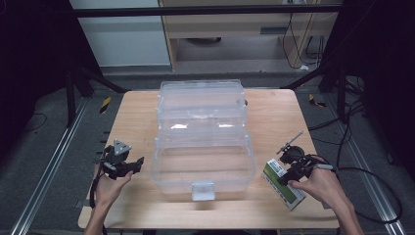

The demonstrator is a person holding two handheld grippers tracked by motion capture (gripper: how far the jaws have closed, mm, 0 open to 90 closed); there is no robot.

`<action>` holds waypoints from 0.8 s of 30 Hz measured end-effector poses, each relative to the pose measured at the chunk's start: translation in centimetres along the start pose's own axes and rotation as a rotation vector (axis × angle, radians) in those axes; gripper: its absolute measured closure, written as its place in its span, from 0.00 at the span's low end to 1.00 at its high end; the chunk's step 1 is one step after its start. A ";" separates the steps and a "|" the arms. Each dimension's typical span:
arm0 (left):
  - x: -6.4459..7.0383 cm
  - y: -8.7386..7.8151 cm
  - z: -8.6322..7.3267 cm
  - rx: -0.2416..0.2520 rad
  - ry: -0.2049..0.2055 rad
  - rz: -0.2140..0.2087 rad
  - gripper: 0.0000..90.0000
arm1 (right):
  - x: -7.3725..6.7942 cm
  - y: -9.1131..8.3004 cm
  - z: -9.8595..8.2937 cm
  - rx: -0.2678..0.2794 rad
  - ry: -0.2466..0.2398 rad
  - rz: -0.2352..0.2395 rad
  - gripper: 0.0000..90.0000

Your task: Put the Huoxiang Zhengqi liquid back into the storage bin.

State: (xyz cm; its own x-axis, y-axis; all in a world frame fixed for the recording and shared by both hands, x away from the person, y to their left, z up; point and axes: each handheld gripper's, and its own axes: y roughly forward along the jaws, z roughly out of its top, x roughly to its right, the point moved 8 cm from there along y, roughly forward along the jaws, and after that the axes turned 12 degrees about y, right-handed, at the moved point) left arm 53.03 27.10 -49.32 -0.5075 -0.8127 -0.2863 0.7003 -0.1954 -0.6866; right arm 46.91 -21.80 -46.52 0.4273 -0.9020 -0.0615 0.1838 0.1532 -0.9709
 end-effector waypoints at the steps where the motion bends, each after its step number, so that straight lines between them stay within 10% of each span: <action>1: 0.0 0.0 0.0 -0.001 0.000 0.000 0.41 | 0.0 0.0 0.0 -0.001 0.004 -0.002 0.52; 24: 0.1 0.1 -0.1 -0.007 0.005 -0.002 0.41 | 0.1 0.6 -0.2 -0.046 0.005 -0.004 0.60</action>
State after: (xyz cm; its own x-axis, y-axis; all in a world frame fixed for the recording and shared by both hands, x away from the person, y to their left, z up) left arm 53.04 27.06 -49.49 -0.5112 -0.8097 -0.2882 0.6960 -0.1933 -0.6915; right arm 46.86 -21.94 -47.16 0.4220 -0.9047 -0.0589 0.1444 0.1312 -0.9808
